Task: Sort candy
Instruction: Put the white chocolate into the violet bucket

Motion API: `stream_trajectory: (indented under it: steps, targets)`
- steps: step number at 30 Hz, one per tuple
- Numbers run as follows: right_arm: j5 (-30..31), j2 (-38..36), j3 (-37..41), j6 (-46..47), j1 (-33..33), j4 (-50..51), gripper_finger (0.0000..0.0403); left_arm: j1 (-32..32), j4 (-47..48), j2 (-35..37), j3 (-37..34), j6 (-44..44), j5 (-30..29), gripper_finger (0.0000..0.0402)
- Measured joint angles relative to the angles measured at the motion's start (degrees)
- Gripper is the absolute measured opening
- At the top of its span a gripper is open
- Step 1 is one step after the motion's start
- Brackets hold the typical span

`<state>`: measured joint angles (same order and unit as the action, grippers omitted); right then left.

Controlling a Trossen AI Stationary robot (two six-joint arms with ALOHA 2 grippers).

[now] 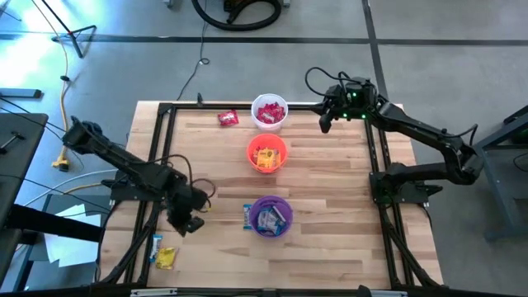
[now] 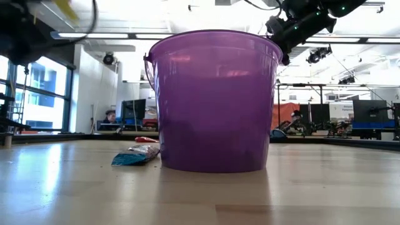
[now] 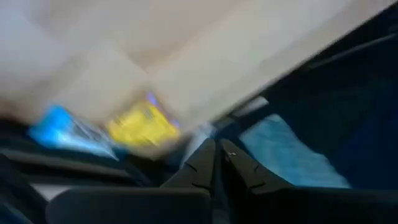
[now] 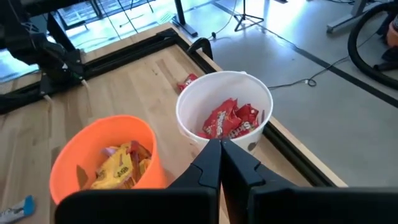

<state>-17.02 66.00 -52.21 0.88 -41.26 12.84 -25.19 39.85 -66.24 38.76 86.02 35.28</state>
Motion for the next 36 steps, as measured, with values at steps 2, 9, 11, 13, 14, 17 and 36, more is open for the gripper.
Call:
stream_trajectory:
  steps: [2, 9, 11, 13, 14, 17, 36]
  targets:
    - [0.0, 0.0, 0.0, -1.1, 0.0, 0.2, 0.0000, -2.5, -1.8, 0.0, 0.1, 9.9, 0.7, 0.0022]
    - [0.0, 0.0, 0.0, -3.2, 0.0, 0.2, 0.0000, -10.4, -0.2, -3.8, 0.0, 29.4, -0.4, 0.0090]
    - [0.0, 0.0, 0.0, -4.6, 0.0, 0.2, 0.0000, -12.2, 1.8, -7.0, 0.0, 29.9, -0.5, 0.0105]
    - [0.0, 0.0, 0.0, -5.5, 0.0, 0.2, 0.0000, -13.8, 4.1, -10.6, 0.0, 29.7, -0.1, 0.0116]
    - [0.0, 0.0, 0.0, -5.8, 0.0, 0.2, 0.0000, -14.3, 4.8, -12.5, -0.1, 29.4, 0.7, 0.0119]
    - [-0.1, 0.0, 0.0, -6.3, 0.0, 0.2, 0.0000, -15.1, 6.8, -17.8, -0.1, 27.1, 4.5, 0.0126]
    - [-3.1, 0.0, 0.0, -7.8, 0.0, 1.1, 0.0000, -18.2, 4.5, -23.7, -3.3, 21.5, 13.3, 0.0127]
